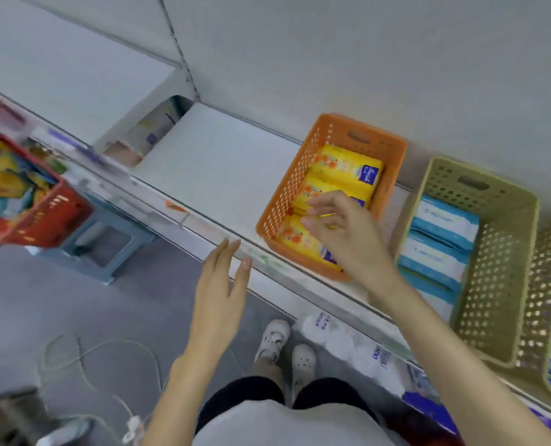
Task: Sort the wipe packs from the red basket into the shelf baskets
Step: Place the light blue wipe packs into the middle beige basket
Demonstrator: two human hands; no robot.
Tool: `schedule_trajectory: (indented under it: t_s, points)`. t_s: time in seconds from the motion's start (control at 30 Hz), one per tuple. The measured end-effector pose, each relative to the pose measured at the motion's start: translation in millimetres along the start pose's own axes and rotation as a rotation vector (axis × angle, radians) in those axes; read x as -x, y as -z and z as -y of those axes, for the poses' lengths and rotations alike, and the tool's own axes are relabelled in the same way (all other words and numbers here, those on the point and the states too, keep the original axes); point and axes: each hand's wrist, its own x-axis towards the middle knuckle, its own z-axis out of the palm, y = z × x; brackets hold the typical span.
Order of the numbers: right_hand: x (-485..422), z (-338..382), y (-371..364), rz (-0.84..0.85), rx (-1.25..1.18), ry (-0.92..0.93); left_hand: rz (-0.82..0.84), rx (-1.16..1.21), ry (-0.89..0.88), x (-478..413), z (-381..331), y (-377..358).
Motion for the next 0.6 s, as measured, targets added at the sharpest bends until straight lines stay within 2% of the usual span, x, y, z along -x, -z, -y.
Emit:
schedule_trajectory:
  t_s: [0.23, 0.4, 0.5, 0.6]
  points:
    - [0, 31, -109, 0.314, 0.035, 0.141, -0.282, 0.221, 0.299, 44, 60, 78]
    - [0, 51, -203, 0.521, 0.100, 0.194, -0.541, 0.430, 0.420, 49, 118, 136]
    - [-10, 60, -263, 0.597, 0.063, 0.199, -0.586, 0.535, 0.460, 38, 160, 165]
    - [-22, 69, -328, 0.655, -0.026, 0.107, -0.618, 0.613, 0.505, 28, 207, 199]
